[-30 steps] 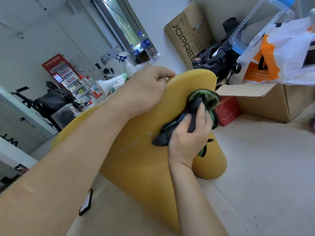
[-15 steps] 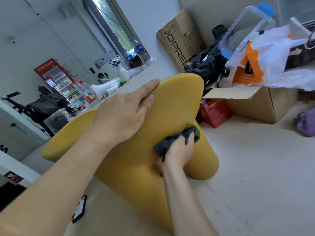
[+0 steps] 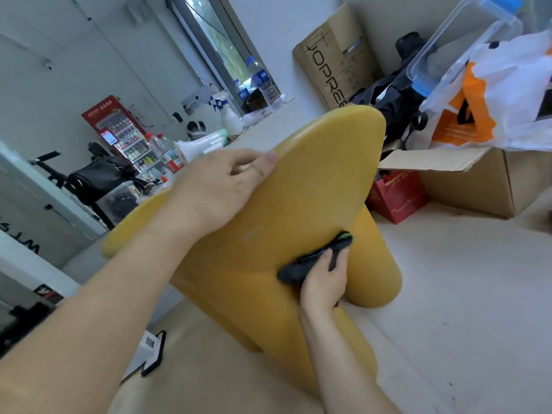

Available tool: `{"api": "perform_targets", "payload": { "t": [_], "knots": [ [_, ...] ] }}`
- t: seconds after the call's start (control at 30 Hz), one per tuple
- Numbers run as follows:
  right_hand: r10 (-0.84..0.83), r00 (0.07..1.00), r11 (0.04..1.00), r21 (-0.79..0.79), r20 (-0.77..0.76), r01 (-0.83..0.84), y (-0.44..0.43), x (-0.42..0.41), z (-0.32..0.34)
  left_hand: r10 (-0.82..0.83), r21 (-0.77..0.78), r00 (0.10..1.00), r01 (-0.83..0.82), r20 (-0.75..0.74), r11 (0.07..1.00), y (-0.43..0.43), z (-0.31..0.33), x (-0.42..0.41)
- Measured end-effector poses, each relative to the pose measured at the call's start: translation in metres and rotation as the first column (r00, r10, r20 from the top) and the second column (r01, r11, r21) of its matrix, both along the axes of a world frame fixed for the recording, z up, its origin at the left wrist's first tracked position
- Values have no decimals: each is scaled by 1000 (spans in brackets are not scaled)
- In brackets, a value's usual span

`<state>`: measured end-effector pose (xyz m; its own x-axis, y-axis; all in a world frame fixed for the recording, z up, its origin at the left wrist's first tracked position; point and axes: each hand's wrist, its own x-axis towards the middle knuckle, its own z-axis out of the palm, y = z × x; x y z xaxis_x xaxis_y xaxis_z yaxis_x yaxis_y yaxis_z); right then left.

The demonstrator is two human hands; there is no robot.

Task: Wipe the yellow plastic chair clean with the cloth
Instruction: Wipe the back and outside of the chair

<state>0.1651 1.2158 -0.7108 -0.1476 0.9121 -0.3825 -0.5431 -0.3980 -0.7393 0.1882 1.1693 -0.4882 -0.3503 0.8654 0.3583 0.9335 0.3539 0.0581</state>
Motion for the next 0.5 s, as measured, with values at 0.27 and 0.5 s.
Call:
{"api": "perform_targets", "payload": {
  "t": [0.27, 0.5],
  "knots": [
    [-589, 807, 606, 641, -35, 470, -29, 26, 121, -112, 121, 970, 87, 217, 989, 41, 3, -6],
    [-495, 866, 759, 524, 78, 386, 4, -1, 35, -149, 35, 947, 145, 286, 989, 37, 6, -1]
  ]
}}
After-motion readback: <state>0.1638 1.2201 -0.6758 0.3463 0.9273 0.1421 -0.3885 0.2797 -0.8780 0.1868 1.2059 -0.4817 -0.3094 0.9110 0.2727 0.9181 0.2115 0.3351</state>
